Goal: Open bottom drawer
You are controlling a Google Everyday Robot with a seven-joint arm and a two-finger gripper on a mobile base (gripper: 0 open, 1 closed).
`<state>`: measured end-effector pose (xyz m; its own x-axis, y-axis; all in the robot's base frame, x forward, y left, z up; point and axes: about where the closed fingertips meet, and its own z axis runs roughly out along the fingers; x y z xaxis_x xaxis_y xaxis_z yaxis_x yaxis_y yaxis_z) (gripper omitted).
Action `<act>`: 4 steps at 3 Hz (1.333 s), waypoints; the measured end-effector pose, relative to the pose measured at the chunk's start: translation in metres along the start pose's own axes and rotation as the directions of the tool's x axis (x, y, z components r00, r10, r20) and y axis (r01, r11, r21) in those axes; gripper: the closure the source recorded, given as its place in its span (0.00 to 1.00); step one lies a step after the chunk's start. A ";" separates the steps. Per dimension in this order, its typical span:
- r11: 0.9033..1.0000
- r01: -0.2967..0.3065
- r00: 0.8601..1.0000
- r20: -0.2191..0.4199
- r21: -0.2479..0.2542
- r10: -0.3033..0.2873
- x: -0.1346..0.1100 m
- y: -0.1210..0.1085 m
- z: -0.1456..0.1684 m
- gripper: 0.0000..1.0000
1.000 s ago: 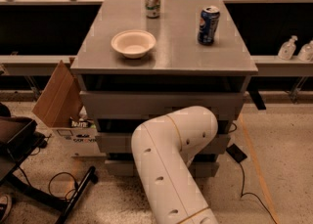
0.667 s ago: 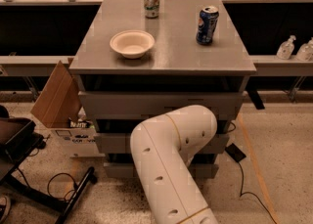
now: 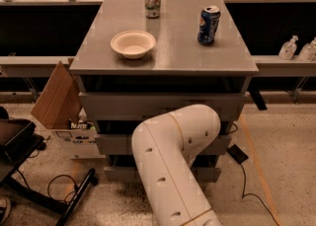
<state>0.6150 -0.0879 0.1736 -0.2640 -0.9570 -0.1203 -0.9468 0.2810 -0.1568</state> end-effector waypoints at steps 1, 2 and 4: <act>1.000 0.000 1.000 0.000 0.000 0.000 0.000 0.000 -0.002 1.00; 1.000 0.000 1.000 0.000 0.000 0.000 -0.001 -0.001 -0.006 1.00; 1.000 0.001 1.000 0.000 0.000 -0.001 -0.001 -0.001 -0.009 1.00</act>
Offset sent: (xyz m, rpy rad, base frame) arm -0.2416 -0.0316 0.2199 -0.0742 0.0373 0.4007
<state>0.6144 -0.0880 0.1826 -0.2629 -0.9573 -0.1200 -0.9472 0.2798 -0.1566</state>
